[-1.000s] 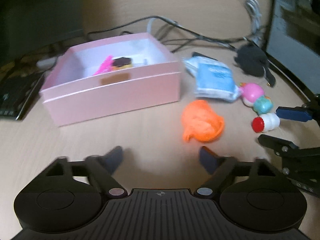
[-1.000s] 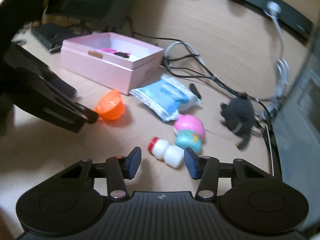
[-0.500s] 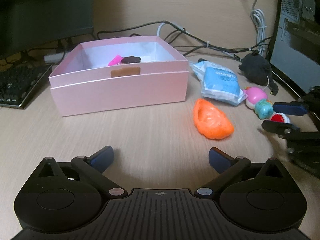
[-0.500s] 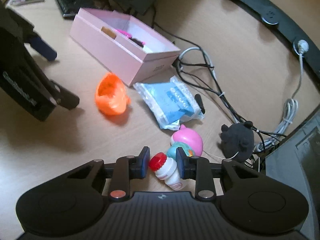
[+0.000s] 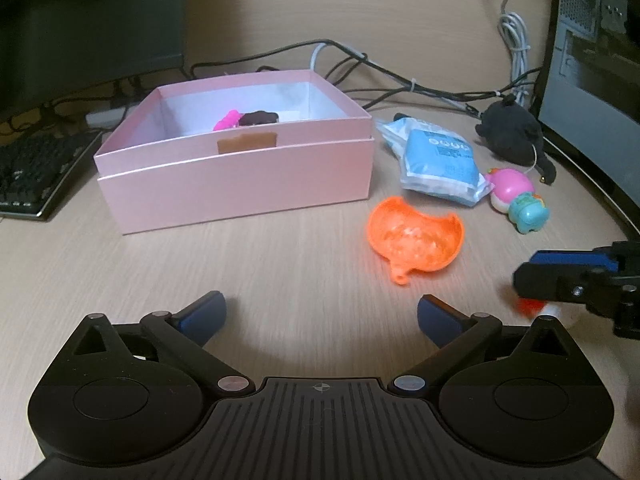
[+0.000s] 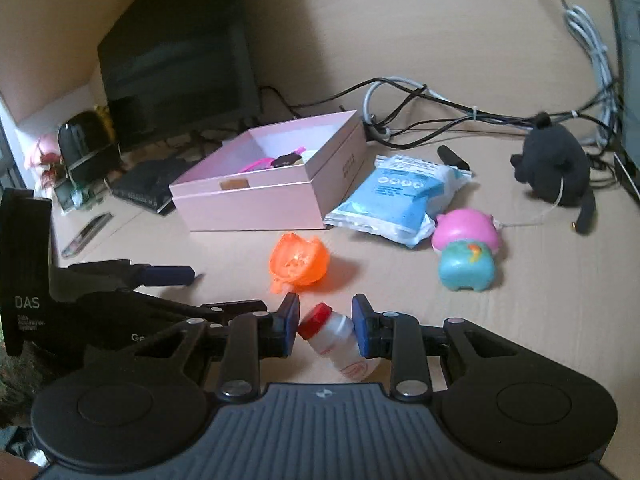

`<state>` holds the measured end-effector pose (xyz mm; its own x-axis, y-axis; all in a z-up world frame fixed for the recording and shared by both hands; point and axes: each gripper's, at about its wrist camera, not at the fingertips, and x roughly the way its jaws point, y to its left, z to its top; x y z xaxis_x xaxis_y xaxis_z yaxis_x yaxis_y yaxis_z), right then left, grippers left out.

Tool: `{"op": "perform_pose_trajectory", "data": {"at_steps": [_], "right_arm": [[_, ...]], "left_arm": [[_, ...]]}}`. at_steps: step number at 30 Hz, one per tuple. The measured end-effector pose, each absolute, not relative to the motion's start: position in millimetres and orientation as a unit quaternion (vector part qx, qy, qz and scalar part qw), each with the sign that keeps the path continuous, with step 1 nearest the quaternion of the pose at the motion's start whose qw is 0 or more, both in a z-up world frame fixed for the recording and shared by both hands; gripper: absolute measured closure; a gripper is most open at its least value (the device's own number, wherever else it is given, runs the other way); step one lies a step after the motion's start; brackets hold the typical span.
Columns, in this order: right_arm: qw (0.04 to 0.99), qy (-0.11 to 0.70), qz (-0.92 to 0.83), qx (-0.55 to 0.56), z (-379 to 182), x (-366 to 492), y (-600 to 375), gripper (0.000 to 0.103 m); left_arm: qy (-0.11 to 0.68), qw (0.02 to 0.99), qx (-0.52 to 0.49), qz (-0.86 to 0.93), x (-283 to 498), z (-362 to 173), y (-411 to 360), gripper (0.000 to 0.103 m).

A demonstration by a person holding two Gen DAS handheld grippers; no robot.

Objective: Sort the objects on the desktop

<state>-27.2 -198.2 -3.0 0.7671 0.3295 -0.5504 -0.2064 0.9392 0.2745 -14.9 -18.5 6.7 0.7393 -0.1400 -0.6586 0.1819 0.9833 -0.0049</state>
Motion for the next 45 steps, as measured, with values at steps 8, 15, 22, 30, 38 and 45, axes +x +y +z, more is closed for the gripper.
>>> {"op": "perform_pose_trajectory", "data": {"at_steps": [8,15,22,30,38,45], "right_arm": [[0.949,0.292,0.081,0.089,5.9,-58.2,-220.1,0.026],[0.939,0.334,0.022,0.074,-5.3,-61.7,-240.9,0.019],[0.933,0.348,0.02,0.089,-14.5,-66.0,-246.4,0.0],[0.929,0.35,0.031,0.113,-13.0,-60.7,-251.1,0.0],[0.933,0.348,0.094,0.019,-4.2,-66.8,-211.3,0.001],[0.931,0.361,0.041,-0.029,-11.3,-54.0,-204.1,0.027]], "left_arm": [[0.352,0.931,0.037,-0.085,-14.0,6.2,-20.5,0.0],[0.358,0.929,0.042,-0.086,-12.5,6.8,-21.3,0.0],[0.358,0.929,0.042,-0.087,-12.3,7.2,-21.1,0.0],[0.354,0.93,0.04,-0.087,-12.6,6.0,-21.0,0.0],[0.354,0.93,0.041,-0.087,-12.7,5.7,-21.0,0.0],[0.354,0.93,0.04,-0.086,-12.6,5.5,-21.6,0.0]]}}
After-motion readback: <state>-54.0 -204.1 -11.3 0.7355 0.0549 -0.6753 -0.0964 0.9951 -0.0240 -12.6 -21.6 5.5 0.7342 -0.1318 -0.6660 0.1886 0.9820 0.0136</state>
